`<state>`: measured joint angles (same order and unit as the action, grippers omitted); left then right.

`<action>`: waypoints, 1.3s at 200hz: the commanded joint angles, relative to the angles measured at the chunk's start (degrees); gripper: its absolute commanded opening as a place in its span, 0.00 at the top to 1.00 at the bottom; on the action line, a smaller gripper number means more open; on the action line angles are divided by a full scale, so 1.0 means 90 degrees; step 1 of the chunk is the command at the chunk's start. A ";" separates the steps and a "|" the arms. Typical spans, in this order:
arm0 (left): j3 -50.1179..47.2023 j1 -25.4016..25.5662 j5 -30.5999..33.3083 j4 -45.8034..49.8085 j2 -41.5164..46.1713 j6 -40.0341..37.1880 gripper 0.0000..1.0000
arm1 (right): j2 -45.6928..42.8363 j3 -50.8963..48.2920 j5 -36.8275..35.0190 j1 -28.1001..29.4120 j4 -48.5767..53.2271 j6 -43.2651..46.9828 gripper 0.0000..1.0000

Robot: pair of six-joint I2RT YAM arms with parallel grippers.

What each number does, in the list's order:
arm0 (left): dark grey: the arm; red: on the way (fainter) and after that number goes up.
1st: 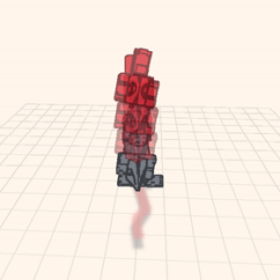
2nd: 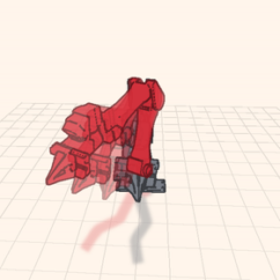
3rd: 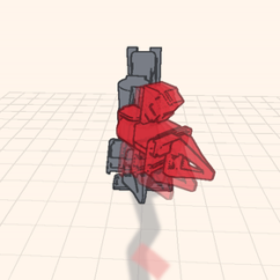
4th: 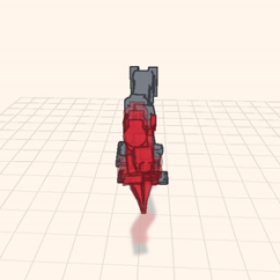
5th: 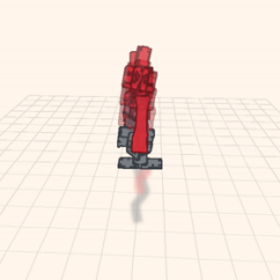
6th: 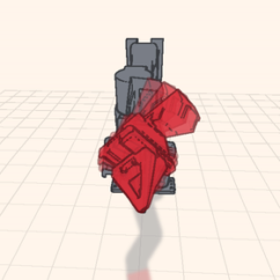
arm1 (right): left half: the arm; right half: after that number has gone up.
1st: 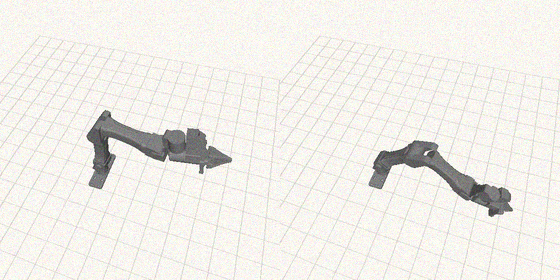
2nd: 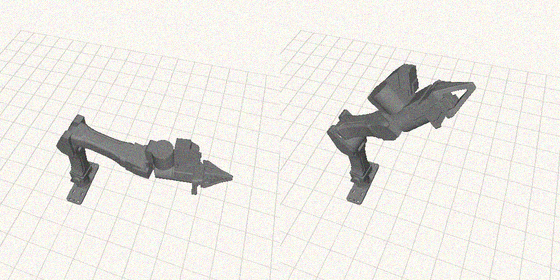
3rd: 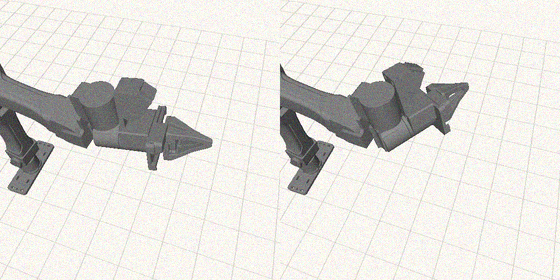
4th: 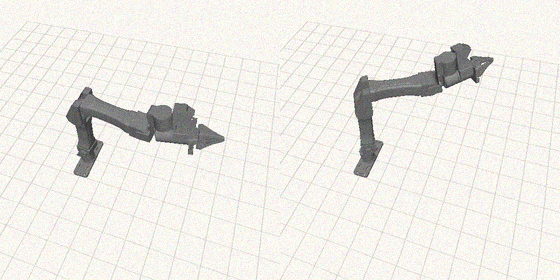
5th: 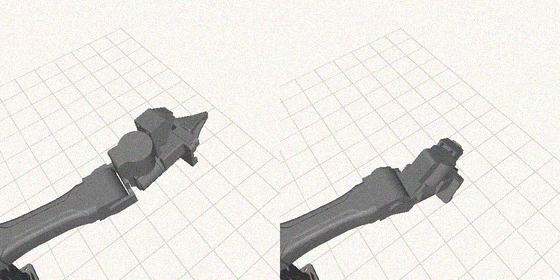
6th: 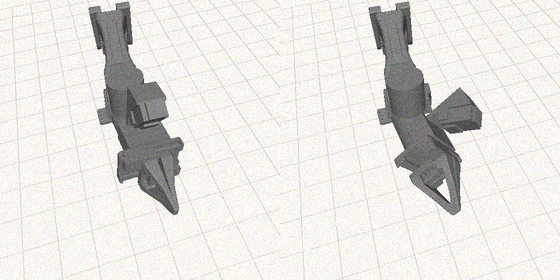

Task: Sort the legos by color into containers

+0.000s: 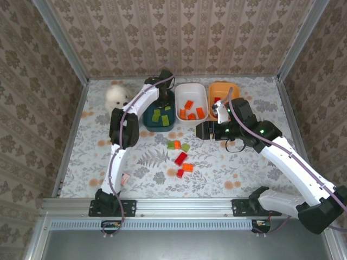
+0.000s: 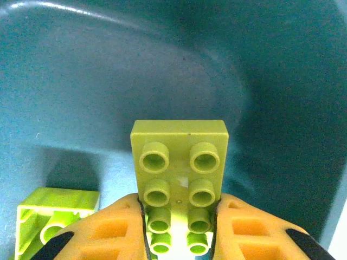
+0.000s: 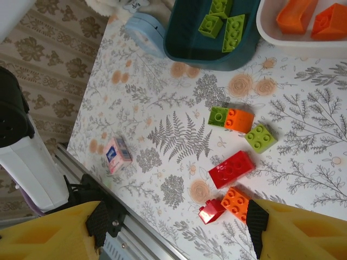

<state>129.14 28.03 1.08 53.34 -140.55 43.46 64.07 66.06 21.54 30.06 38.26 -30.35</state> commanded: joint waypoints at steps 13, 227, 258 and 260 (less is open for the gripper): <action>0.0105 -0.0077 -0.0046 0.0251 -0.0092 -0.0076 0.73 | -0.0005 0.0146 -0.0018 0.0009 -0.0129 -0.0114 0.29; -0.1918 -0.0078 -0.0046 -0.0702 0.3373 0.0295 0.39 | 0.0908 0.0511 -0.1511 0.1279 0.1238 0.0641 0.30; -0.4663 -0.0035 -0.0566 -0.2223 0.5606 0.0047 0.29 | 0.1584 0.0576 -0.1737 0.1537 0.1115 -0.0280 0.29; -0.4806 -0.0033 -0.0588 -0.2284 0.5736 0.0035 0.29 | 0.1636 0.0579 -0.1739 0.1544 0.1104 -0.0334 0.29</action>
<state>99.26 27.66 -0.99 42.44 -99.59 45.21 75.00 69.65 9.89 42.87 46.65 -27.05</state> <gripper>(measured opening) 0.690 0.705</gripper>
